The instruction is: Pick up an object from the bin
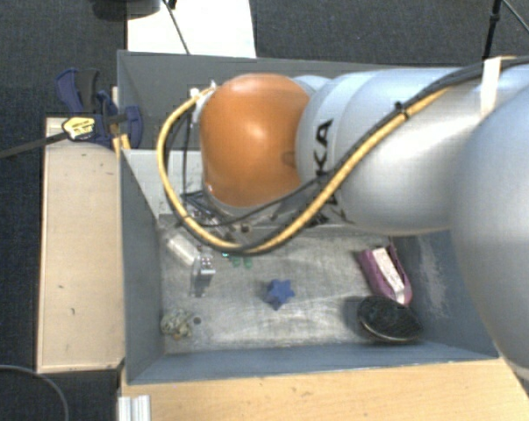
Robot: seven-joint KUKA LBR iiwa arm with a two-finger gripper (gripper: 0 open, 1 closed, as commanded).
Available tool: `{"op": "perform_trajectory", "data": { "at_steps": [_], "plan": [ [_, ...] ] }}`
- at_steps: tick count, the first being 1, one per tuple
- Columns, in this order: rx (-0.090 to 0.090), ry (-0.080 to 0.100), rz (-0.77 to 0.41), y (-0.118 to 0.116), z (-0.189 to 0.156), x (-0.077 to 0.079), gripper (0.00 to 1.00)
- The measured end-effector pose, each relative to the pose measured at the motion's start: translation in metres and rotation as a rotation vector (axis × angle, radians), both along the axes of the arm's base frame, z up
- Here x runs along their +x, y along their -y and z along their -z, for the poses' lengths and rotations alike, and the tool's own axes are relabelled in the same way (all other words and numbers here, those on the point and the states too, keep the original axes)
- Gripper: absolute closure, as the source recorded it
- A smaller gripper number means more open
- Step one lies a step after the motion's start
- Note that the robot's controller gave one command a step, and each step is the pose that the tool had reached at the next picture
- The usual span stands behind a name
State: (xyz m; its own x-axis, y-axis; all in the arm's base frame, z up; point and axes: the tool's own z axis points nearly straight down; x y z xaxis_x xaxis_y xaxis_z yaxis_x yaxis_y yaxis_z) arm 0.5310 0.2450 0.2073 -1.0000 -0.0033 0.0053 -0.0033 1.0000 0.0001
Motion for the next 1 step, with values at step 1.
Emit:
{"op": "perform_trajectory", "data": {
  "at_steps": [1],
  "plan": [
    [0.005,0.014,-0.149,-0.0053,0.1369,0.0407,0.0]
  ]
}}
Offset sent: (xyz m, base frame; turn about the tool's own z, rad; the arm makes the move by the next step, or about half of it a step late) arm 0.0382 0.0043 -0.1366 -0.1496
